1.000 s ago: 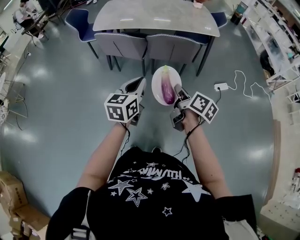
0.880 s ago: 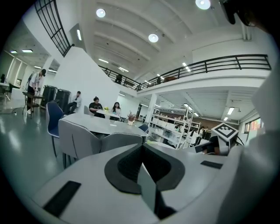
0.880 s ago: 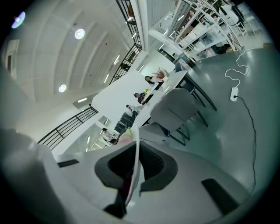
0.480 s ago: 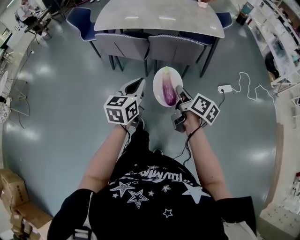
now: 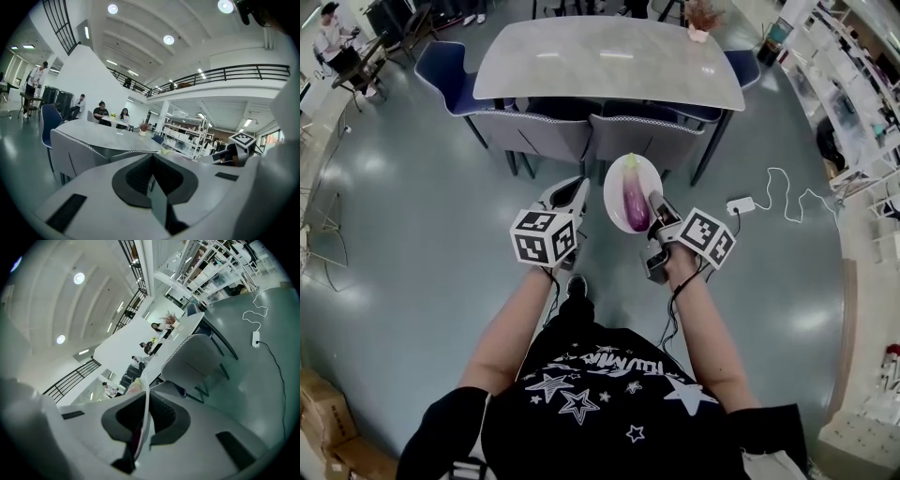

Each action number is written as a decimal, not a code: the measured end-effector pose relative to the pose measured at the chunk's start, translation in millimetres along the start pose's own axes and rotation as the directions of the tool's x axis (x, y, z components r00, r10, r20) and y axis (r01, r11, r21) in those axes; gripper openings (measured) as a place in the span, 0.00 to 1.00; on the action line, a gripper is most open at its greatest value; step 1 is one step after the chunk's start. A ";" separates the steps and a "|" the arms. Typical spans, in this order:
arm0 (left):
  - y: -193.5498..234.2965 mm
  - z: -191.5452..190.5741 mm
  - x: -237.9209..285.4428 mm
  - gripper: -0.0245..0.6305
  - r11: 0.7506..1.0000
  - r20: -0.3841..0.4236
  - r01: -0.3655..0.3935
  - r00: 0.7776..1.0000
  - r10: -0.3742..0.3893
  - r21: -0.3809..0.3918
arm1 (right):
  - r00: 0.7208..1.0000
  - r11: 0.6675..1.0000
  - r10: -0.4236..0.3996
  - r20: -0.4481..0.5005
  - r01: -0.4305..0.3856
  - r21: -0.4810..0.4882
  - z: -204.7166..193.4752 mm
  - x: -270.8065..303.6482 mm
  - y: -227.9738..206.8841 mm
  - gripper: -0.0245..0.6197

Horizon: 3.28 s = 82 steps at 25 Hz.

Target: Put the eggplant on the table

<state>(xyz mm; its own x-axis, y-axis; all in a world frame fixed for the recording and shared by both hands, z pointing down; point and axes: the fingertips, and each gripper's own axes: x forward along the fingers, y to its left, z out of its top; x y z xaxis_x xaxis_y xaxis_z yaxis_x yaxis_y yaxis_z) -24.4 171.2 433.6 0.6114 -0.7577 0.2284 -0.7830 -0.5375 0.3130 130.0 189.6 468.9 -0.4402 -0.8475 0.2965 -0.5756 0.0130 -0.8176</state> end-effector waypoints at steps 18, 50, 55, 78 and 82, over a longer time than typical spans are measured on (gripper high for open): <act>148.3 80.3 80.9 0.05 0.999 0.043 0.052 0.998 -0.052 -0.006 | 0.997 0.999 -0.037 0.071 0.037 0.004 50.6 154.5 42.4 0.08; 229.8 162.9 303.0 0.05 0.997 0.031 -0.075 0.997 0.075 0.015 | 0.993 0.997 0.082 -0.085 -0.082 0.005 231.0 389.2 4.0 0.08; 231.9 171.8 343.2 0.05 0.994 0.035 -0.106 0.994 0.105 0.013 | 0.991 0.995 0.096 -0.092 -0.094 0.017 266.8 411.8 -14.7 0.08; 300.7 196.4 415.4 0.05 0.989 0.012 -0.147 0.989 0.147 -0.011 | 0.990 0.998 0.061 -0.128 -0.056 0.041 300.3 502.7 -45.7 0.08; 320.3 202.4 434.1 0.05 0.992 0.002 -0.125 0.992 0.125 -0.020 | 0.993 0.998 0.038 -0.115 -0.032 0.052 303.8 528.2 -45.0 0.08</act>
<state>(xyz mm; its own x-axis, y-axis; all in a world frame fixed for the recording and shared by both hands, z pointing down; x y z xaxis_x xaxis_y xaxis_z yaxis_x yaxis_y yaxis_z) -32.9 -404.8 446.5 0.5081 -0.8198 0.2642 -0.8510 -0.4307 0.3004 132.7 -419.8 512.4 -0.5377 -0.7800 0.3202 -0.5250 0.0126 -0.8510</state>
